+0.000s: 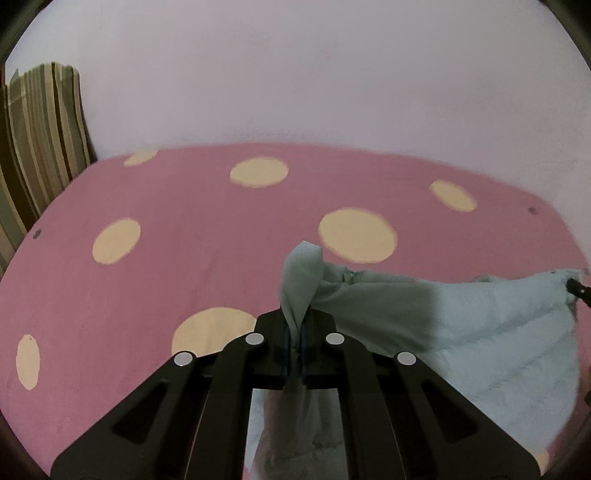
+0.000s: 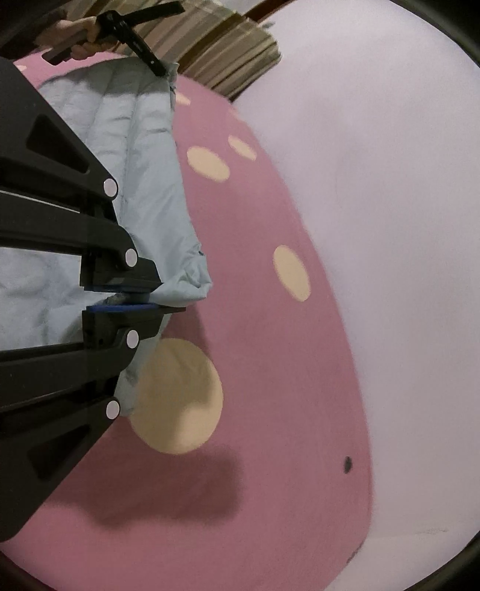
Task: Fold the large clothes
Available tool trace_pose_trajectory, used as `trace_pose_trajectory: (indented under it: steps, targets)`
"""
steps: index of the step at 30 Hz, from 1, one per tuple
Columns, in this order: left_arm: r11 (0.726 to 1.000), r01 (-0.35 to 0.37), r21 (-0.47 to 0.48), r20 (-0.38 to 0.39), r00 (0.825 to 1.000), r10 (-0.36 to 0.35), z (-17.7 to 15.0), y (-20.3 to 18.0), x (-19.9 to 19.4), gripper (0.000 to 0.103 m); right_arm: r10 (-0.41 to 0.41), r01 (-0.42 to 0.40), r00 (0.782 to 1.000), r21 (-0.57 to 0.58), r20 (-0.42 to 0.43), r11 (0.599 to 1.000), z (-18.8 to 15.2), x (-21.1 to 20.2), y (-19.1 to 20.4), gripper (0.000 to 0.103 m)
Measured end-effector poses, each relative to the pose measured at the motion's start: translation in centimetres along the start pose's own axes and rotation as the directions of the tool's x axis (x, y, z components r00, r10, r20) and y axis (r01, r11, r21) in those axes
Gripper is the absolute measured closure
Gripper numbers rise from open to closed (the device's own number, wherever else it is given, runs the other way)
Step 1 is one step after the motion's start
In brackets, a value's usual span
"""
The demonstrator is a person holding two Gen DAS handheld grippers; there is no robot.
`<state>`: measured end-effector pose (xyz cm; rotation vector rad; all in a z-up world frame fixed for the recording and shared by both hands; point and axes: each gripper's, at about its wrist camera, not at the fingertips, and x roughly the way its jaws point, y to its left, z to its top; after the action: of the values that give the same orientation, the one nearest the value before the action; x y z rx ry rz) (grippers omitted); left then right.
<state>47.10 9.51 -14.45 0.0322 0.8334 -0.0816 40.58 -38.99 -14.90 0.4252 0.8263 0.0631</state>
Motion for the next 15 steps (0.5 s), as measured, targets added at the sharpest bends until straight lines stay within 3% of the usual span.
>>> trace_pose_trajectory:
  steps: [8,15]
  targets:
    - [0.999,-0.048,-0.006,-0.094,0.994,0.047,-2.5,-0.1,6.3,0.099,-0.058,0.061,0.992,0.017,-0.114,0.998,-2.4,6.2,-2.1,0.099]
    - [0.997,-0.046,-0.060,-0.095,0.995,0.040,-4.2,0.4,9.0,0.098,-0.066,0.067,0.993,0.008,-0.097,0.998,-3.5,7.3,-2.6,0.100]
